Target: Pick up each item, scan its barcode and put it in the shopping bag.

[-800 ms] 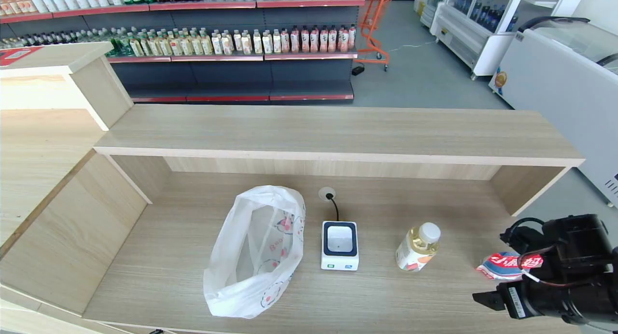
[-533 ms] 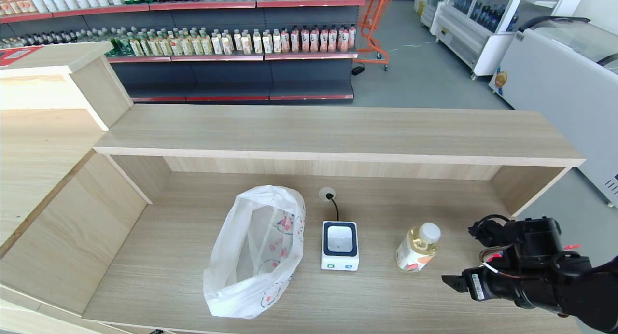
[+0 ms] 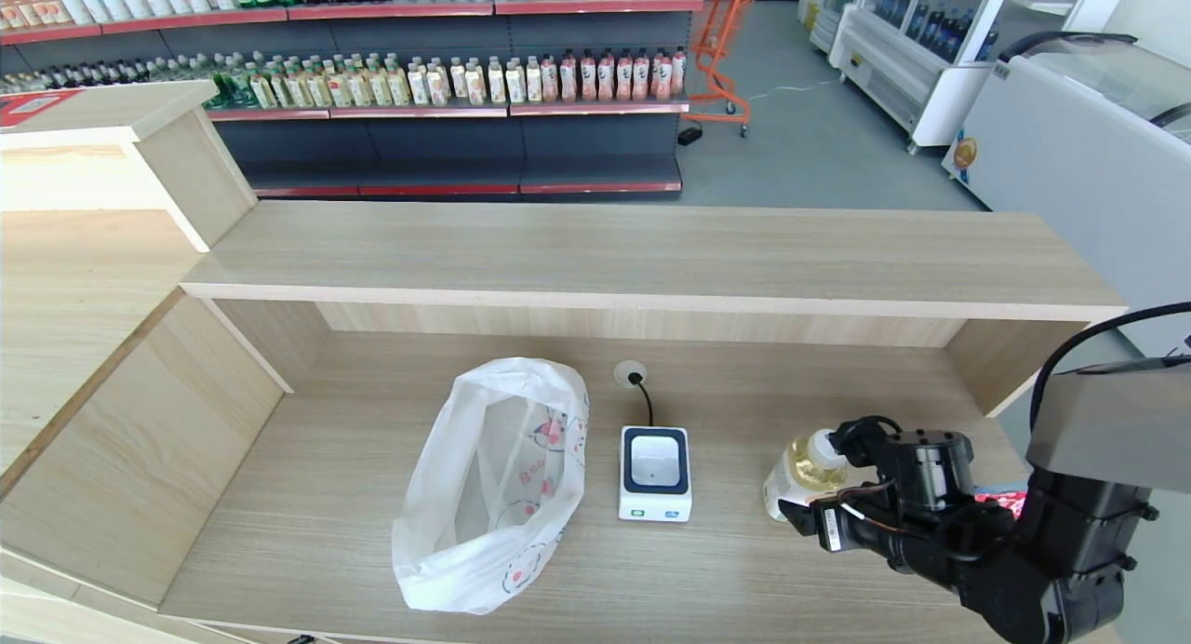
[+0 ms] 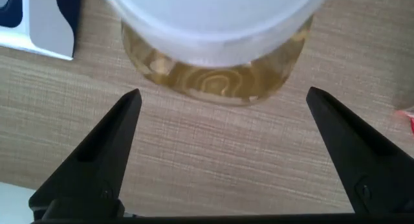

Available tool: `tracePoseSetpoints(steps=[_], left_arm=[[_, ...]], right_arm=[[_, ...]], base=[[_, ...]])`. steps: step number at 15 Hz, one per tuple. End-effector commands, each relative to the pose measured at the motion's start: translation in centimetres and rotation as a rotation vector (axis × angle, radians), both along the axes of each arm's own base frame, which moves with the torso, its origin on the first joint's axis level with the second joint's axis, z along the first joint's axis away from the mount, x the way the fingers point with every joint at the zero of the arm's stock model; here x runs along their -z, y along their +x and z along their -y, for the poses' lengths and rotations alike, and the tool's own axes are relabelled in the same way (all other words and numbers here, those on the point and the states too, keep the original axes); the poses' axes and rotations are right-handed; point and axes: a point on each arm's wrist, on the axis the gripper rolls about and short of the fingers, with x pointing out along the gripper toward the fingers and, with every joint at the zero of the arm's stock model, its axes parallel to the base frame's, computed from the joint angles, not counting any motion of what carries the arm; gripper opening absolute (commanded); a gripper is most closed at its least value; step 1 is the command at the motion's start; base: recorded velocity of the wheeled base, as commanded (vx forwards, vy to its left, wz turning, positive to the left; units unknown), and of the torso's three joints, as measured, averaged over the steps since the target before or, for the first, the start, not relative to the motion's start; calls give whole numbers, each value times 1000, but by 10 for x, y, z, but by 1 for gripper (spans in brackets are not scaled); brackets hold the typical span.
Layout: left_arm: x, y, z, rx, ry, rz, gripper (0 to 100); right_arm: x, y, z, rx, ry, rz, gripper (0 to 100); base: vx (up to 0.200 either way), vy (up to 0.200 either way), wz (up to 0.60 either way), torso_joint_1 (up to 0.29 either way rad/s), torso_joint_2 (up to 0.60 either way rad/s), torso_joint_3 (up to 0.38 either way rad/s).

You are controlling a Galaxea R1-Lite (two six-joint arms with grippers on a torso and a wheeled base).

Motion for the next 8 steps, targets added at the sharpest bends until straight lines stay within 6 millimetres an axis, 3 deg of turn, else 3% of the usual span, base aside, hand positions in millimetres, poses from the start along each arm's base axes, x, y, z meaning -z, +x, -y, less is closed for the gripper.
tracePoseSetpoints(steps=[1, 8], left_arm=[[0, 0, 0, 0, 0, 0, 100], [0, 0, 0, 0, 0, 0, 100]], right_arm=[[18, 6, -3, 4, -9, -5, 100], [34, 24, -29, -53, 31, 113, 100]], base=[[0, 0, 0, 0, 0, 0], [0, 0, 0, 0, 0, 0]])
